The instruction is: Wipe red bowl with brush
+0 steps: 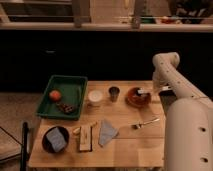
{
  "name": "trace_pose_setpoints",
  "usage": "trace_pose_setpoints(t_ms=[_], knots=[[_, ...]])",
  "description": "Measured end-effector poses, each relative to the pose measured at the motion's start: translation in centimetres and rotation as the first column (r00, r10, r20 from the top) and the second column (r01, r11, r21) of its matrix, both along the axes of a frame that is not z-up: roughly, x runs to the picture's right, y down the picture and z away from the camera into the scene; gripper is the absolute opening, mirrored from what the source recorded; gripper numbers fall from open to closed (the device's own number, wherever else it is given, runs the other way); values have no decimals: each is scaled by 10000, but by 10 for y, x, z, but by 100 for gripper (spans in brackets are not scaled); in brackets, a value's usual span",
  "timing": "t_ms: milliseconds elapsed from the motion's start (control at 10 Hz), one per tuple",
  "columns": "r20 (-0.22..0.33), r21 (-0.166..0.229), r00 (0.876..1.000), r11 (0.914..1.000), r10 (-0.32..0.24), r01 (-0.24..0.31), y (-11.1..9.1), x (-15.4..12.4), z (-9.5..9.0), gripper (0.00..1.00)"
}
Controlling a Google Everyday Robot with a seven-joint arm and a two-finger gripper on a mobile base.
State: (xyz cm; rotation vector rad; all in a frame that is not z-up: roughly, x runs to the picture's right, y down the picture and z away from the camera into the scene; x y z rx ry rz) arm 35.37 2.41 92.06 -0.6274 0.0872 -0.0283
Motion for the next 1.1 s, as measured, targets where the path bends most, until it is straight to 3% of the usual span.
trace_pose_setpoints(t_ms=[600,1100], knots=[[731,-15,9959,9986,-525,527,9,-43,3,3],[474,-592,9965,9957,-683,711,31,-17,-9,3]])
